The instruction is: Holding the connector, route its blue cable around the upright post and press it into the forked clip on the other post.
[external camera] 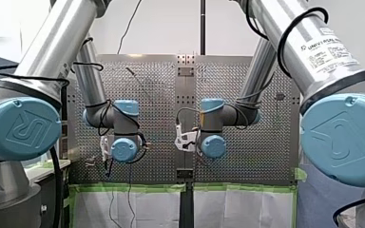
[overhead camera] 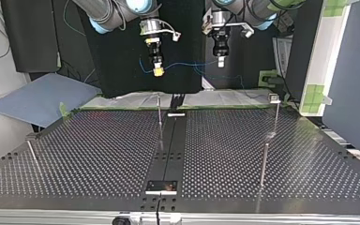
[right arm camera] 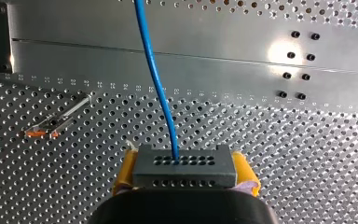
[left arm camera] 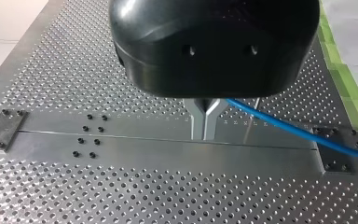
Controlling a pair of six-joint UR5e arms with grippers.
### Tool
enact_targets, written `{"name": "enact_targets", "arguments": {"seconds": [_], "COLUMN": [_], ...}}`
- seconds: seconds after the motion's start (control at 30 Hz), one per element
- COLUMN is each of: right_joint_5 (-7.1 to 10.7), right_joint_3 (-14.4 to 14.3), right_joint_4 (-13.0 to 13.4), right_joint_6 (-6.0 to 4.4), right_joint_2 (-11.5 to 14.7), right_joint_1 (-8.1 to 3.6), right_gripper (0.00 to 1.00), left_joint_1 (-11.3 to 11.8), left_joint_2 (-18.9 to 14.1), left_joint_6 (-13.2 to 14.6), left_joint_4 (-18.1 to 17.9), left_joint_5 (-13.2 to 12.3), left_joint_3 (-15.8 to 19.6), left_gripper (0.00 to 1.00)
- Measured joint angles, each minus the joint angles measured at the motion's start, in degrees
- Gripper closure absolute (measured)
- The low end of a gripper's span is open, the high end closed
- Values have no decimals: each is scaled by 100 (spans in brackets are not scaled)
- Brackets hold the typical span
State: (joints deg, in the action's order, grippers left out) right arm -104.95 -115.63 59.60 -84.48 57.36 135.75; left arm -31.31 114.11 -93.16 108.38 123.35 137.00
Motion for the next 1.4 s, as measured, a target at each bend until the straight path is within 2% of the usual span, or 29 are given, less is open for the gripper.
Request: {"name": "enact_targets", "arguments": {"seconds": [0.93, 1.03, 1.2, 1.4], "right_joint_5": [-10, -93, -291, -355], "right_joint_3": [9, 93, 304, 412], "right_joint_4": [-9, -94, -306, -570], "right_joint_6": [-8, -36, -51, -53], "right_joint_2": [-10, -94, -306, -451], "right_joint_1": [9, 93, 306, 571], "right_gripper": [100, 100, 100, 100], "left_joint_1": [16, 41, 51, 52], "left_joint_2": [10, 114, 375, 675], "left_joint_6": [37, 142, 277, 297], "left_joint_4": [-19, -125, -281, -305], "left_joint_5": [28, 117, 184, 193], "left_joint_3": [-26, -32, -33, -35], "left_gripper": [100, 100, 100, 100]}}
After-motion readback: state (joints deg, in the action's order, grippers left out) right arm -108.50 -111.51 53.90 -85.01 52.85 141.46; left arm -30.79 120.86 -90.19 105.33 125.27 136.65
